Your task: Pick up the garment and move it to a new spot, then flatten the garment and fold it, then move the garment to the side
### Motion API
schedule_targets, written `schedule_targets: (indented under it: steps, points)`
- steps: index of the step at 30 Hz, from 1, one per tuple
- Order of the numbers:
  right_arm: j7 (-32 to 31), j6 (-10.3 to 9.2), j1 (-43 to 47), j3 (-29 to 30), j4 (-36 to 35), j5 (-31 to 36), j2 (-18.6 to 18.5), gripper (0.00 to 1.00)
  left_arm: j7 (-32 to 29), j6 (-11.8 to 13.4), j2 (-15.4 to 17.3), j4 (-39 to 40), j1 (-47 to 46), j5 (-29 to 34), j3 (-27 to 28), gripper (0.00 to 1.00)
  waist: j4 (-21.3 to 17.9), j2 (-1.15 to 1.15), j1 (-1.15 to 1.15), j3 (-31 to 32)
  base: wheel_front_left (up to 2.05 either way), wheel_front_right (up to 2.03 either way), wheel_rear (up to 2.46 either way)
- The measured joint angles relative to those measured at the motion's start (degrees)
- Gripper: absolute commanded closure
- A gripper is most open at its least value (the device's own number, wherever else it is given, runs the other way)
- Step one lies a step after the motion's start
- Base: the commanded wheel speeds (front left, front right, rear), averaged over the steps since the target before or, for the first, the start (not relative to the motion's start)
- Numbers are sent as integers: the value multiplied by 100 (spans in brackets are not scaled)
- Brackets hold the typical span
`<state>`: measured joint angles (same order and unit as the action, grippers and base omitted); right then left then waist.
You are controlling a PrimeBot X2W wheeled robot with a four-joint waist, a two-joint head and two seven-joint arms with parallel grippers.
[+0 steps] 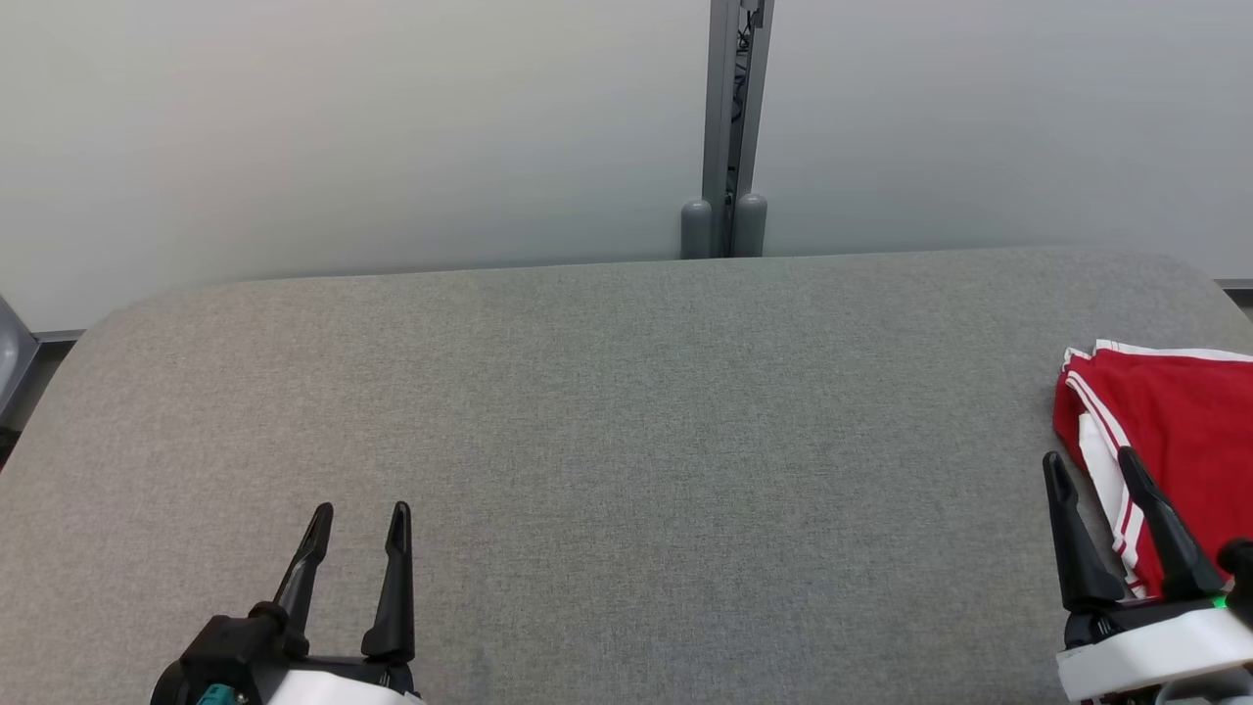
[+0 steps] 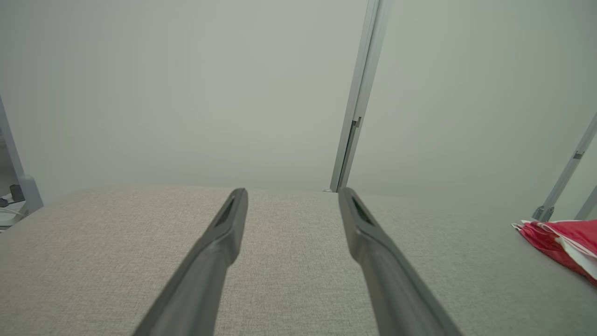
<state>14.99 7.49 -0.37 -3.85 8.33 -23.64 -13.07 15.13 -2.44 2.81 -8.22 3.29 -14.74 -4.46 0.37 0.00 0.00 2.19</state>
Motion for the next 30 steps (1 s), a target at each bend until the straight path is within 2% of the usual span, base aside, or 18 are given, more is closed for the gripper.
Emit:
schedule_targets:
  steps: [6, 7, 12, 30]
  points:
    - [-1, 0, -5, -44, 47, -20, 0, 0, 0, -3, 1, -66, -18, -9, -3, 0, 7, 0, 0, 2, 0, 0, 0]
    - [-1, 0, 3, -49, 64, -20, 11, 100, 0, -3, -3, -89, -10, -7, -3, 100, 7, 0, 0, 2, 0, 0, 0]
    - [-42, 0, 214, -90, 288, -85, 186, 100, -51, -3, -42, -339, 157, -74, -20, 100, 7, 0, 0, 0, 0, 0, 0]
    - [-513, 0, 87, 144, 357, -1649, 369, 100, -525, -104, -41, -397, -4, -1838, 220, 100, 0, 0, 0, -35, 0, 0, 0]
